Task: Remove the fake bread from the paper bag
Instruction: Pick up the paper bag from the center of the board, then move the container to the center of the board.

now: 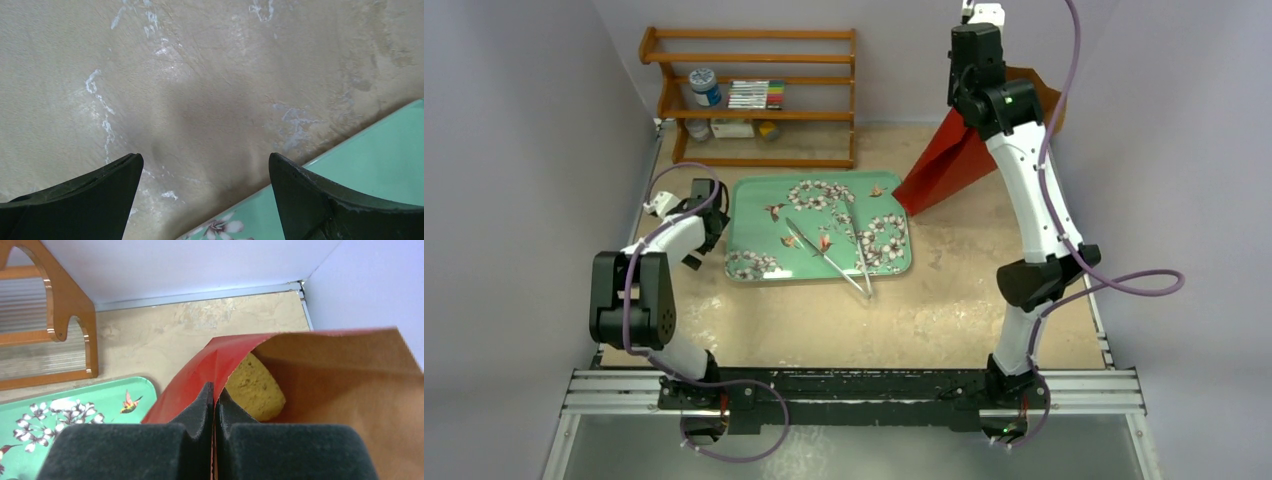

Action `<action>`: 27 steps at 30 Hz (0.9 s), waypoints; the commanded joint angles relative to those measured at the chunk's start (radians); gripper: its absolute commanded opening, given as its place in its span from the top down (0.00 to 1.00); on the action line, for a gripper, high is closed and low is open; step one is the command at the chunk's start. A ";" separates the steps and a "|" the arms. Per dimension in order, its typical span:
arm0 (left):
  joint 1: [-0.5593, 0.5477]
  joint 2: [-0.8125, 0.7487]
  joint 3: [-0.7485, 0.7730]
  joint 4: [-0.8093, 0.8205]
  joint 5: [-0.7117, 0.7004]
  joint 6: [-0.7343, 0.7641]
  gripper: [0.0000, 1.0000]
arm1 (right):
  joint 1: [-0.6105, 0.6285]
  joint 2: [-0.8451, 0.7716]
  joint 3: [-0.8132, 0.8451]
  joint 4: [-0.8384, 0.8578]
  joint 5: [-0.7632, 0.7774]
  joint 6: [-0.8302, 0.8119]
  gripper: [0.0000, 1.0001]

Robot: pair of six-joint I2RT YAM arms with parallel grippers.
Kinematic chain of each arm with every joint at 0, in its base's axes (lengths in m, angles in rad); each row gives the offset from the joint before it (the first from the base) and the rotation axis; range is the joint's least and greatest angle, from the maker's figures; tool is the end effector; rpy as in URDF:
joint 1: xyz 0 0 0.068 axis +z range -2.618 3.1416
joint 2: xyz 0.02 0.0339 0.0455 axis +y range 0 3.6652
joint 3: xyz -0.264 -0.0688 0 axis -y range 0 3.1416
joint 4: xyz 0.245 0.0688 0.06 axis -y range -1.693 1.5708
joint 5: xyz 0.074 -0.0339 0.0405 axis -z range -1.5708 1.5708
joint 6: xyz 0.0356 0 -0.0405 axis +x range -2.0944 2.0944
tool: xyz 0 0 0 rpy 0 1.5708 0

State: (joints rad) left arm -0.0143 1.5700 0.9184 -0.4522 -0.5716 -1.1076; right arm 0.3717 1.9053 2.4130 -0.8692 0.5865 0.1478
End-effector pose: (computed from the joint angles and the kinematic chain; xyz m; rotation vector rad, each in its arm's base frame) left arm 0.2980 0.0150 0.1838 -1.4121 1.9931 0.2980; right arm 0.3692 0.1228 0.4978 0.1755 1.8669 -0.2099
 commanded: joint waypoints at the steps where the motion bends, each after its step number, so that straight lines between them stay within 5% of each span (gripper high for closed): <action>1: 0.005 0.050 0.051 0.061 0.000 -0.028 0.02 | -0.001 -0.078 0.012 0.102 0.045 -0.023 1.00; 12: -0.003 0.171 0.092 0.157 0.120 -0.012 0.09 | 0.005 -0.125 0.055 0.126 0.047 -0.031 1.00; 27: -0.162 0.300 0.184 0.172 0.166 0.042 0.10 | 0.068 -0.203 0.096 0.219 0.117 -0.077 1.00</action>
State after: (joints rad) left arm -0.1097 1.8153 1.0714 -0.2806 -0.5049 -1.0771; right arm 0.4339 1.7821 2.4477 -0.7933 0.6468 0.1028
